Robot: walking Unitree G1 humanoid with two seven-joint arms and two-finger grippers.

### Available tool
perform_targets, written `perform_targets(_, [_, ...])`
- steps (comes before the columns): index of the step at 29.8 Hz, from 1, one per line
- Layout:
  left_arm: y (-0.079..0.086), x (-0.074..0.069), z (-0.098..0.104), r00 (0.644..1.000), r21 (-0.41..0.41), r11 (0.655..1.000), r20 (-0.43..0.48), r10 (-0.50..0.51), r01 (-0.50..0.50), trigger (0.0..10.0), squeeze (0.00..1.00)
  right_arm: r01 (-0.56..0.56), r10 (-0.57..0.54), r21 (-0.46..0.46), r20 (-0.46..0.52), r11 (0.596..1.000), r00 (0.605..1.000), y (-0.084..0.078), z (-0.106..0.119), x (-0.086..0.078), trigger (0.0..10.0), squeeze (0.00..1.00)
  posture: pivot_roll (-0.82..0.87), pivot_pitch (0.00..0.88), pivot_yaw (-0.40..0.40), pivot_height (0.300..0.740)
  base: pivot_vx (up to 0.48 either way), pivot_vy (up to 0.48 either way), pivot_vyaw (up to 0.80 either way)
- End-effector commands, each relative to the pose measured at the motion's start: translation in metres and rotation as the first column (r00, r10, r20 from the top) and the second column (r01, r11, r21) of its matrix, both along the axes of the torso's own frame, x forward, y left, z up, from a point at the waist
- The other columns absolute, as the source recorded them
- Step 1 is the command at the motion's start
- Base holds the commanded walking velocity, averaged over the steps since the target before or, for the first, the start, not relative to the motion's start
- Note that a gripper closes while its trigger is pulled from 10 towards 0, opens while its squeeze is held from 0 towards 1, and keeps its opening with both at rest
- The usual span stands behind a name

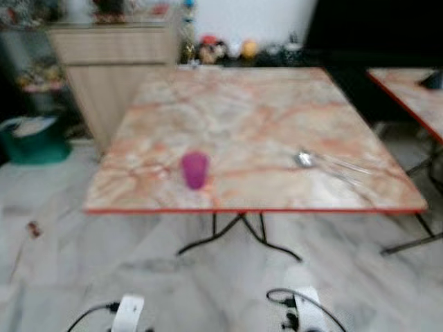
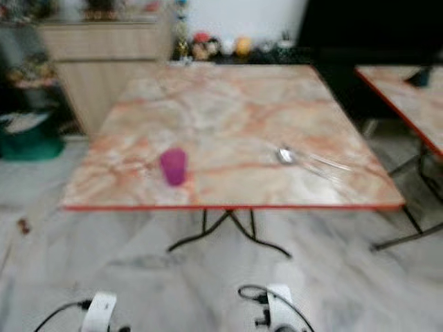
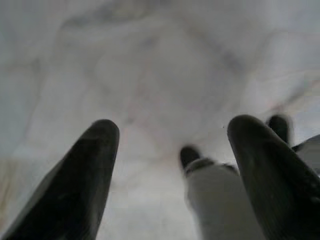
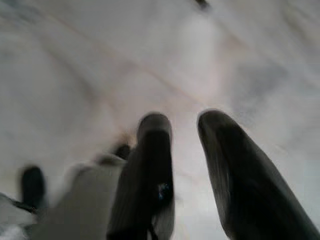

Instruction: Setting the table

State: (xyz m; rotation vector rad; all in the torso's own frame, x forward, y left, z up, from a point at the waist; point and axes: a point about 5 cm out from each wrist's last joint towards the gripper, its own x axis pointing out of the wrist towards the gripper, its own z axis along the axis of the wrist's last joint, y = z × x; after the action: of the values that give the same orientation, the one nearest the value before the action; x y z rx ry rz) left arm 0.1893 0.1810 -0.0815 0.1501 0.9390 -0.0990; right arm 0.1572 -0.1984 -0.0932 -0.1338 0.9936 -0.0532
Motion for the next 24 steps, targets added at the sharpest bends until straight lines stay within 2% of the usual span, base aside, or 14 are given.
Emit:
perform_targets(1, [0.015,-0.0061,-0.0013,1.0,0.043,0.999,-0.024,0.008,-0.007,10.0,0.0,-0.02,0.019,0.027,0.044,0.999,0.999,0.0131,0.0043,0.0137,10.0,0.0,0.05,0.0,-0.019,0.731,0.0,0.0,0.0])
perform_targets(13, [0.0151,-0.0065,-0.0014,1.0,0.037,0.999,-0.024,0.013,-0.012,10.0,0.0,-0.027,0.026,0.025,0.042,0.999,0.999,0.0133,0.0042,0.0134,10.0,0.0,0.05,0.0,-0.021,0.731,0.0,0.0,0.0])
perform_targets(24, [0.0167,-0.006,-0.0007,1.0,0.065,0.998,-0.013,-0.008,0.009,10.0,0.0,-0.033,0.032,0.027,0.036,0.999,0.999,0.0144,0.0035,0.0123,10.0,0.0,0.05,0.0,-0.016,0.731,0.0,0.0,0.0])
